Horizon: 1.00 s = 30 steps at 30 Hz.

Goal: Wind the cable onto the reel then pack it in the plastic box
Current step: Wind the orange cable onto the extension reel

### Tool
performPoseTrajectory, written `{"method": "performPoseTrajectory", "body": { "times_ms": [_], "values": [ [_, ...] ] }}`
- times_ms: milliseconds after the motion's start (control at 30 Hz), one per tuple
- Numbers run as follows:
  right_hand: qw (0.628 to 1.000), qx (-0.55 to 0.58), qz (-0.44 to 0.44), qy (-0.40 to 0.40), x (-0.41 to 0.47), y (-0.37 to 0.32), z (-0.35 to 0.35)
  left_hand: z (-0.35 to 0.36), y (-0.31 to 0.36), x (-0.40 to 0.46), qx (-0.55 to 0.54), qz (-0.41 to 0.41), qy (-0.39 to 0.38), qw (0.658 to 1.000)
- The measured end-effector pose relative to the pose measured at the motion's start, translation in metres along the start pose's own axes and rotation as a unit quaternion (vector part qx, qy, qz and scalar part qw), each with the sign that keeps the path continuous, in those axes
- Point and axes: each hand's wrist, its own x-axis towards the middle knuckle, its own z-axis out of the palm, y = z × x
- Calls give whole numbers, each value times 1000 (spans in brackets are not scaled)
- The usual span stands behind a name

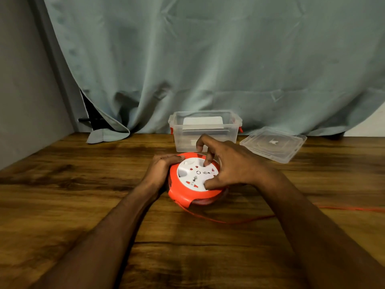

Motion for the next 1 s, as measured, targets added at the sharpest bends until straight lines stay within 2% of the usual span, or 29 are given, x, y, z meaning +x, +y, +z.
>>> {"method": "performPoseTrajectory", "body": {
  "times_ms": [200,400,733,1000],
  "values": [
    [995,-81,33,53,3,-10,13,1,-2,1,-16,-5,3,1000],
    [991,-80,33,101,10,-20,31,-3,-6,7,-4,19,-9,1000],
    [992,-25,20,122,4,-16,18,-3,-7,7,10,20,6,1000],
    [1000,22,5,-12,4,-4,4,-3,-8,5,46,41,2,998]
  ]
}}
